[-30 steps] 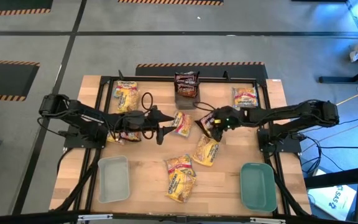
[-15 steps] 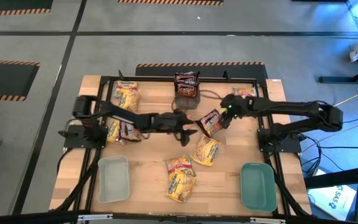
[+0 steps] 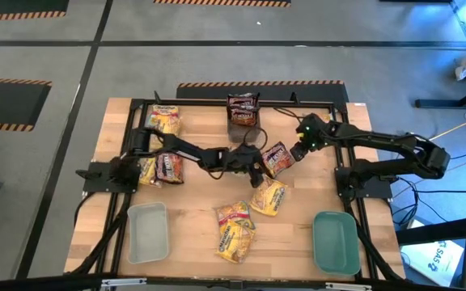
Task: Sort Maruchan noodles
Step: Put the right black noodle pack into the black bin
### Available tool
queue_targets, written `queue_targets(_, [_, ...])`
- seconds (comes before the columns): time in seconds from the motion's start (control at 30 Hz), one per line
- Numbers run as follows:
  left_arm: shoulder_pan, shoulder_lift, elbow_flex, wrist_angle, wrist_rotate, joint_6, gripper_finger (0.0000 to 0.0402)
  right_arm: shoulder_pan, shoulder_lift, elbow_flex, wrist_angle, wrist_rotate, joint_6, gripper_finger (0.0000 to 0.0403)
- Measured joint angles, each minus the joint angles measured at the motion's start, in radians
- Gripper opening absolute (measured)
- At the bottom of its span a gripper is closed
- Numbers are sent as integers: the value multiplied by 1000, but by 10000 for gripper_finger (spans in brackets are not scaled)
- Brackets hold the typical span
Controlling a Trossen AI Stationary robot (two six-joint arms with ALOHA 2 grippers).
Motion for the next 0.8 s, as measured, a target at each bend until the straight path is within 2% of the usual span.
queue_targets(0.1, [0, 20, 16, 2, 26, 0, 225, 0, 0, 0, 24, -29, -37, 172])
queue_targets(0.3, [0, 23, 19, 4, 27, 6, 225, 0, 1, 0, 67, 26, -52, 172])
queue_targets(0.47, [4, 23, 19, 3, 27, 9, 224, 0, 1, 0, 90, 26, -59, 179])
queue_targets(0.57, [4, 23, 19, 3, 27, 32, 224, 0, 1, 0, 96, -73, -75, 207])
queue_targets(0.67, [4, 23, 19, 3, 24, 34, 224, 0, 1, 0, 121, -198, -82, 257])
queue_targets(0.8, [5, 22, 19, 2, 23, 35, 225, 0, 42, -7, 131, -196, -82, 322])
